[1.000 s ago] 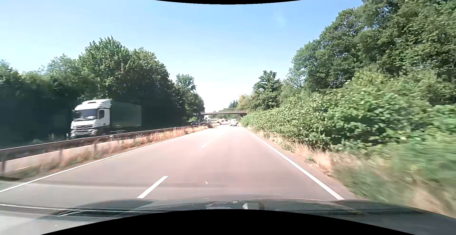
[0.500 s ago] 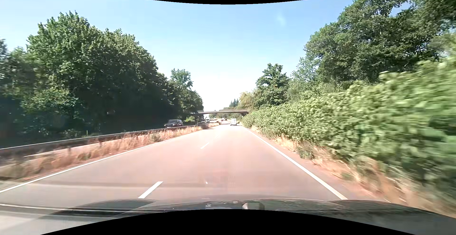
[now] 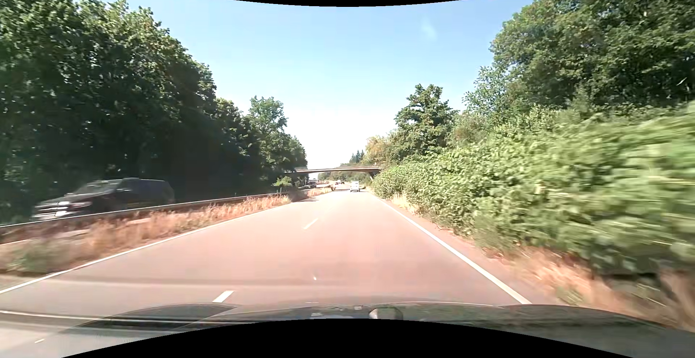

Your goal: Follow the waypoints while adhering to traffic rules and regulations

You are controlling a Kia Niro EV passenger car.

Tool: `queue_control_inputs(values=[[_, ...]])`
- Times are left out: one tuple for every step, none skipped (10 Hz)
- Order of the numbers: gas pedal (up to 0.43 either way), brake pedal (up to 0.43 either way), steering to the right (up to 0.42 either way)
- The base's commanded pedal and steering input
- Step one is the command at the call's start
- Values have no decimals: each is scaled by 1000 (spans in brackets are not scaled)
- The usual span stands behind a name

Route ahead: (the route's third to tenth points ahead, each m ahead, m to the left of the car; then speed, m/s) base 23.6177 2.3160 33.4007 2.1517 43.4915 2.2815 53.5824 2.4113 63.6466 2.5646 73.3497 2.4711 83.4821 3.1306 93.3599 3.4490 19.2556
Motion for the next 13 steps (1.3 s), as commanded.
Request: queue_control_inputs(values=[[177,0,-1],[177,0,-1],[177,0,-1],[177,0,-1],[177,0,-1],[177,0,-1],[177,0,-1],[177,0,-1],[177,0,-1],[177,0,-1],[177,0,-1],[177,0,-1],[177,0,-1]])
